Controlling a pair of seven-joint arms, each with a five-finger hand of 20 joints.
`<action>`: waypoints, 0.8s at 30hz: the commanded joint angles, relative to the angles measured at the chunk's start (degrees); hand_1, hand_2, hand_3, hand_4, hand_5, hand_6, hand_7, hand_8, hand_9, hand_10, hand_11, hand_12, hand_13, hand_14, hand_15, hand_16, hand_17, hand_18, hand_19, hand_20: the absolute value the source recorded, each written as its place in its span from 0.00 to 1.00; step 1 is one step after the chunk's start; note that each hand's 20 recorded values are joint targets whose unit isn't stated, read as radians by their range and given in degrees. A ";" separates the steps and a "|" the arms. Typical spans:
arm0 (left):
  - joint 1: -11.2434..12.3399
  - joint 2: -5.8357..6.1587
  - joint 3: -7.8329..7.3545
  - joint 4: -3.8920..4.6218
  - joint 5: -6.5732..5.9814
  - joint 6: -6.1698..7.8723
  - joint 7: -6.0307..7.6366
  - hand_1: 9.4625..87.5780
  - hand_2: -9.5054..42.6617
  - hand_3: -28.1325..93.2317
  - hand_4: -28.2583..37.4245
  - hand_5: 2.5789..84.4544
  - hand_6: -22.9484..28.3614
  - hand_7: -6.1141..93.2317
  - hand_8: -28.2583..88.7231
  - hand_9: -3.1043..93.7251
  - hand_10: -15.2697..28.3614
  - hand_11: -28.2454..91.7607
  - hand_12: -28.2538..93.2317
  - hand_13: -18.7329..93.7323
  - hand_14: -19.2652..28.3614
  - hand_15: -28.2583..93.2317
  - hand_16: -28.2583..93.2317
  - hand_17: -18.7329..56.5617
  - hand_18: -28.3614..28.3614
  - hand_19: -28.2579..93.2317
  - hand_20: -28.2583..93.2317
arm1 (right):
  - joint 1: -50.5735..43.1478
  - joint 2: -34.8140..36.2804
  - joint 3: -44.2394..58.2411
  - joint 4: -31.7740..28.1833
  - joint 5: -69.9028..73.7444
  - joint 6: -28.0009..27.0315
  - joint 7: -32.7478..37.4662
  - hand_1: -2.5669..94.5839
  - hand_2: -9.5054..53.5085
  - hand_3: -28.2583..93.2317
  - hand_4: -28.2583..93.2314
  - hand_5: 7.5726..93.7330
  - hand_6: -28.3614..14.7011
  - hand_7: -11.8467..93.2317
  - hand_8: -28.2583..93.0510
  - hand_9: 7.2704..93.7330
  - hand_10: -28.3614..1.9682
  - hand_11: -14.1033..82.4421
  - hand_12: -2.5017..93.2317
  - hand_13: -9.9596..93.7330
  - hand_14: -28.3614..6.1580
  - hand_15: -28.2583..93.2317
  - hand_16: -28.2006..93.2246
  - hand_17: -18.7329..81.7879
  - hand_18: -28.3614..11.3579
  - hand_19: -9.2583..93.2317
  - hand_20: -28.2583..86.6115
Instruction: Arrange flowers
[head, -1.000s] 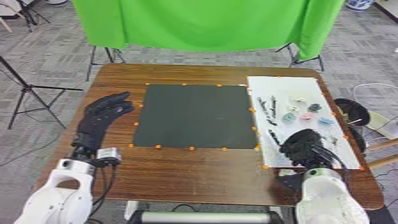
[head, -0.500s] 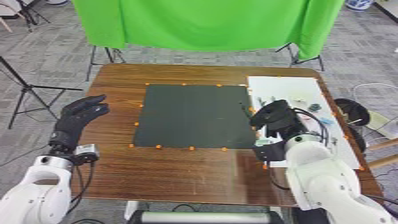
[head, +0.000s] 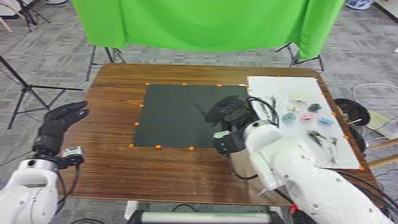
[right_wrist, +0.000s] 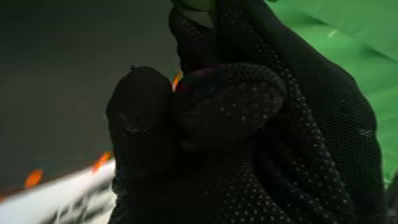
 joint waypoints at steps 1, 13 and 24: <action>0.09 0.37 1.28 0.08 0.87 0.02 -0.15 0.30 0.00 0.79 0.11 0.54 0.47 0.26 0.16 0.51 0.62 0.42 0.34 0.48 0.68 0.37 0.24 0.35 0.67 0.30 0.38 | 4.21 -5.35 -4.85 3.60 1.94 3.37 0.83 0.65 0.00 0.72 0.29 0.77 0.52 0.54 0.33 0.98 0.55 0.43 0.50 1.00 0.84 0.72 0.39 0.98 0.67 0.87 0.64; -0.32 1.10 2.79 -2.09 1.37 -1.28 0.03 0.30 0.00 0.79 0.11 0.54 0.47 0.26 0.16 0.51 0.62 0.41 0.34 0.47 0.69 0.36 0.24 0.34 0.68 0.30 0.38 | 9.26 -10.22 -14.64 10.72 3.96 11.46 3.04 0.67 0.00 0.72 0.26 0.77 0.52 0.56 0.30 0.99 0.56 0.40 0.48 1.00 0.81 0.70 0.38 0.98 0.67 0.84 0.63; -0.63 1.05 3.88 -2.27 1.47 -1.32 -0.09 0.30 0.00 0.79 0.12 0.54 0.48 0.26 0.16 0.51 0.62 0.42 0.34 0.47 0.69 0.36 0.24 0.34 0.68 0.30 0.38 | 11.39 -12.34 -17.83 13.94 7.46 16.95 2.87 0.68 0.00 0.71 0.23 0.76 0.53 0.57 0.27 1.00 0.55 0.36 0.46 1.00 0.78 0.67 0.36 0.98 0.65 0.82 0.60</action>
